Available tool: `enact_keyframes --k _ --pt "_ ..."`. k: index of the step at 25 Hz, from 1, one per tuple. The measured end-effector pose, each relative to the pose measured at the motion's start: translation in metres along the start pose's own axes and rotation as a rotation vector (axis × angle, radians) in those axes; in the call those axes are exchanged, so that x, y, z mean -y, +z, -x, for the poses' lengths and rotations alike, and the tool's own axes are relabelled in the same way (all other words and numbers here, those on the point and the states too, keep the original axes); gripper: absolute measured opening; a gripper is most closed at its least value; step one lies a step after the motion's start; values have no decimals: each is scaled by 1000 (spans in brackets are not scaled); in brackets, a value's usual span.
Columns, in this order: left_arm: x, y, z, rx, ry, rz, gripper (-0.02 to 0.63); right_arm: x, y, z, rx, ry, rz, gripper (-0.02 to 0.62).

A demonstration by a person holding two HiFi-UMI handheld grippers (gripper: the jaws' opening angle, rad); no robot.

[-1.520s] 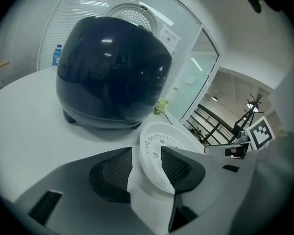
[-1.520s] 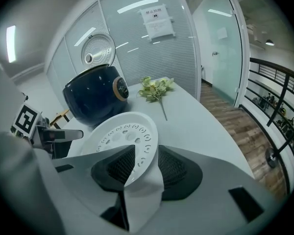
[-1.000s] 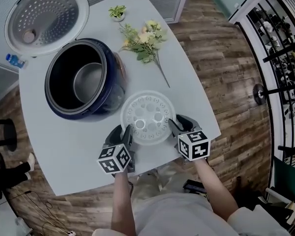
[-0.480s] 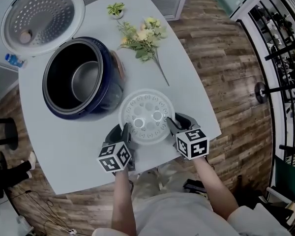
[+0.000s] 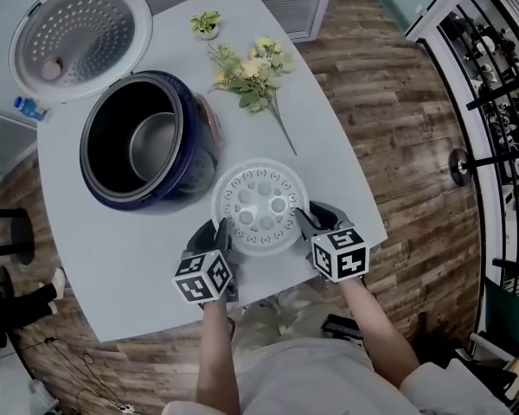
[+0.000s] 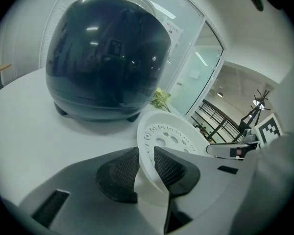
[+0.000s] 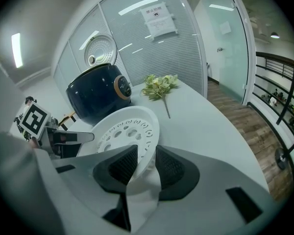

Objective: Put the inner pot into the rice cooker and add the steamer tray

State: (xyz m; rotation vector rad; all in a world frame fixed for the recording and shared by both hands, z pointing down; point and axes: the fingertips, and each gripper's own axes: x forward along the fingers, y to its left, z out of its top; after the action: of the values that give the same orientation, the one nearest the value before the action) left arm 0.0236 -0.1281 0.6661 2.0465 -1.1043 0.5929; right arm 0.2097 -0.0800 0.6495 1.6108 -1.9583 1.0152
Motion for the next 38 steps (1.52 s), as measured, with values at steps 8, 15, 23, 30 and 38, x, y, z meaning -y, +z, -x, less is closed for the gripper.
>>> enact_keyframes --k 8,15,23,30,38 --pt "14 14 7 22 -6 -17 95 3 11 16 29 6 -2 127" --pt "30 27 14 38 -17 -31 94 8 26 34 59 15 -19 124" --pt "48 57 22 83 -19 -64 94 11 55 55 126 37 -58 118" --pt "68 82 36 133 -35 -84 93 14 82 80 197 43 -72 109" --pt "83 115 52 199 -39 -104 86 13 107 96 261 52 -79 103"
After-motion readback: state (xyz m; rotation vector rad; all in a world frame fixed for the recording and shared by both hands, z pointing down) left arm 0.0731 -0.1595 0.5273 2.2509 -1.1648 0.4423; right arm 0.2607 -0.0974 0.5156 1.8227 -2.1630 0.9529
